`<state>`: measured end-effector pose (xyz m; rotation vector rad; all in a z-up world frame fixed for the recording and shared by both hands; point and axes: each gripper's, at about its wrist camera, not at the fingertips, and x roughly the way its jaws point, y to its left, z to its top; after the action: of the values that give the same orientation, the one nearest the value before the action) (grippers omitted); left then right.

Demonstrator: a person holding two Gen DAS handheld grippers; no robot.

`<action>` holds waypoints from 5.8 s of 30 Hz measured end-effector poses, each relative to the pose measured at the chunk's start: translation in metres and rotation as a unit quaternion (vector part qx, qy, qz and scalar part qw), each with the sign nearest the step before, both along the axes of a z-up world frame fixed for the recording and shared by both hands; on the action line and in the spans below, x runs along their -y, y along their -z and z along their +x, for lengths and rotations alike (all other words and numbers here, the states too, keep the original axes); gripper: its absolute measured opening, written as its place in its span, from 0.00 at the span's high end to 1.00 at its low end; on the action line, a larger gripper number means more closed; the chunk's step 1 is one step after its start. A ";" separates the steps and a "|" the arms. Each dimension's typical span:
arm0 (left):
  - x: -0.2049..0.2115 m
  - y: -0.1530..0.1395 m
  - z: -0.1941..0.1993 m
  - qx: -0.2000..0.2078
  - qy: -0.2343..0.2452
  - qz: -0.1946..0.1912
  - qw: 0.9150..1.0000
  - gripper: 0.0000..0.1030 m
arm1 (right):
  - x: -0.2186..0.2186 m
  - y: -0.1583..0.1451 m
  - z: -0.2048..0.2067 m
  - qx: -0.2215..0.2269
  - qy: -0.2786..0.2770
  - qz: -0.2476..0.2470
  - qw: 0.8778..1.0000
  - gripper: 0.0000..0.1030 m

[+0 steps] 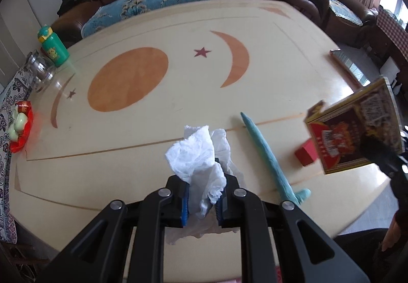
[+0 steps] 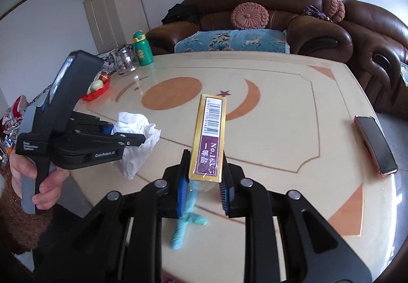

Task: Collect trash
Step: 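Lift the tissue and card box and carry them over the pink bin, then open the left tool over the bin while the right tool releases the card box, then move both open tools back to the table toward the red cube and teal sword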

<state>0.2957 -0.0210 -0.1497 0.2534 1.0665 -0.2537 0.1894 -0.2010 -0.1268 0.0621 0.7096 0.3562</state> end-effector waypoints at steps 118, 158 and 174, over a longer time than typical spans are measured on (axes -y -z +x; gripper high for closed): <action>-0.004 0.246 -0.198 -0.256 0.018 0.006 0.967 0.77 | -0.077 0.218 -0.156 -0.266 -0.023 -0.106 0.958 0.76; -0.063 -0.013 -0.202 -0.020 -0.088 -0.045 0.995 0.26 | -0.039 -0.023 -0.200 -0.011 0.082 -0.063 0.995 0.32; -0.045 -0.105 -0.216 0.054 -0.072 -0.075 0.993 0.15 | -0.037 -0.092 -0.199 0.073 0.063 -0.056 0.994 0.23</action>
<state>0.0801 0.0240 -0.0446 0.0539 0.9483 -0.1872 -0.0093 -0.1639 -0.0345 -0.0255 0.5760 0.1974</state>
